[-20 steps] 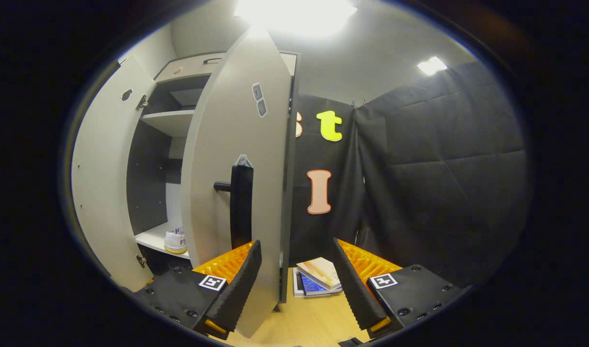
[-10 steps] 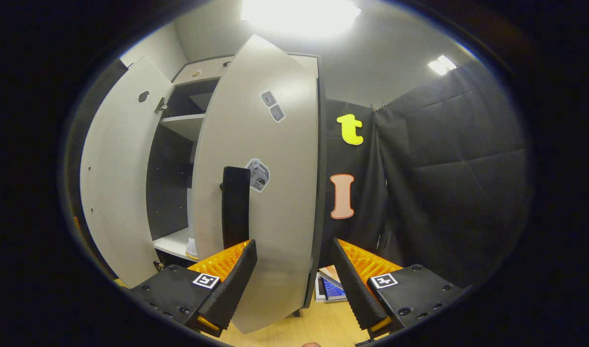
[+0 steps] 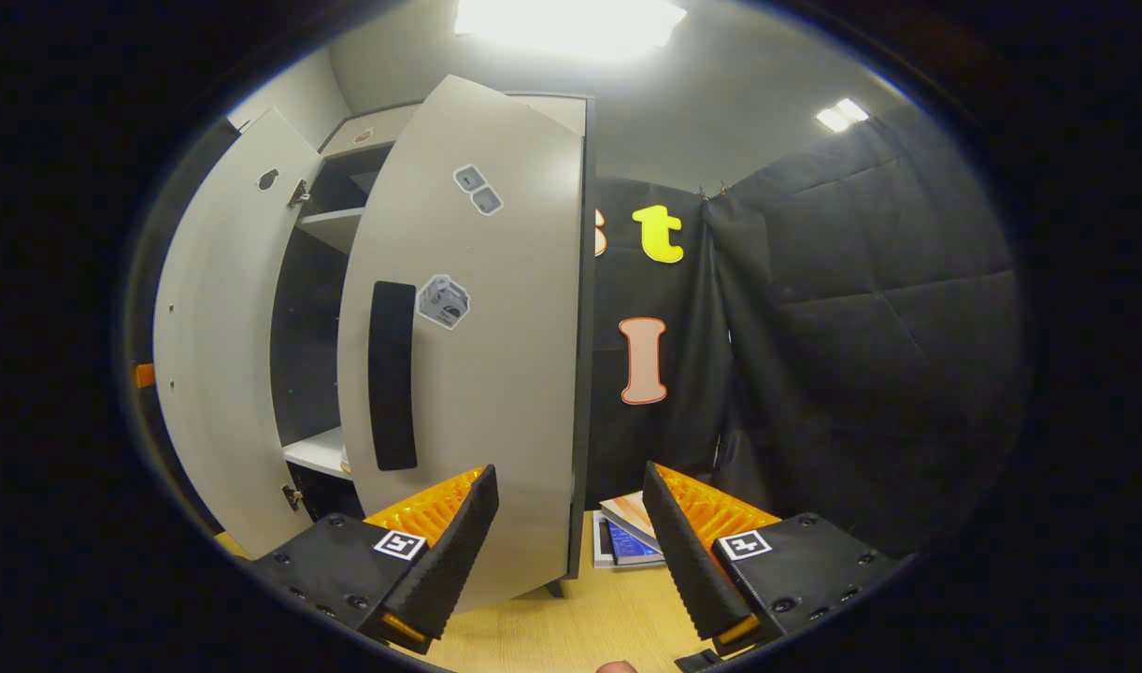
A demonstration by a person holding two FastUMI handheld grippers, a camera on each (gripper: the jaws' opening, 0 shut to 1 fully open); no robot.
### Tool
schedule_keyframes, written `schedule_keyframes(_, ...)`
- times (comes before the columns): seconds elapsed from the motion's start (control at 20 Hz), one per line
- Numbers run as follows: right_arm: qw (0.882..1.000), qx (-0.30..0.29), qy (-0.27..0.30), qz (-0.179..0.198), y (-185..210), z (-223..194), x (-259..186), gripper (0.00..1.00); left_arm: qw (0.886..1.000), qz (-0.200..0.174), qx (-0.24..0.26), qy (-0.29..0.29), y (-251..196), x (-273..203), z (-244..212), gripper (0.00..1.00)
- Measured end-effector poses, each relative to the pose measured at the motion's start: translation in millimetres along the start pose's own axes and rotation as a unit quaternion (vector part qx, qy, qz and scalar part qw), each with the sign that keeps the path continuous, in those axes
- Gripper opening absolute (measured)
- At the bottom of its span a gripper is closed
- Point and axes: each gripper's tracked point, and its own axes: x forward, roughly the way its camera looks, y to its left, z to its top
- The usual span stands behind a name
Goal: Grab one shoe with the right hand and put it into the shoe cabinet, grab the other shoe with the left hand and put it into the shoe cabinet; then close the right door with the right hand and the left door with the left hand.
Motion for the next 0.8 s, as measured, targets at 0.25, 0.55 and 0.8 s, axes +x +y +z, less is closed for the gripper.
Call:
schedule_keyframes(0.25,1.000,0.002,0.008,-0.011,-15,-11,-4,0.98,1.000,-0.005,0.017,-0.003,-12,7,0,0.80)
schedule_keyframes(0.55,1.000,0.002,0.015,-0.003,-10,-19,-7,0.98,1.000,-0.024,0.013,0.004,-28,2,-1,0.79)
schedule_keyframes(0.8,1.000,-0.003,0.010,-0.002,-7,-16,-5,0.98,0.997,-0.079,-0.002,0.000,-75,-5,-2,0.79)
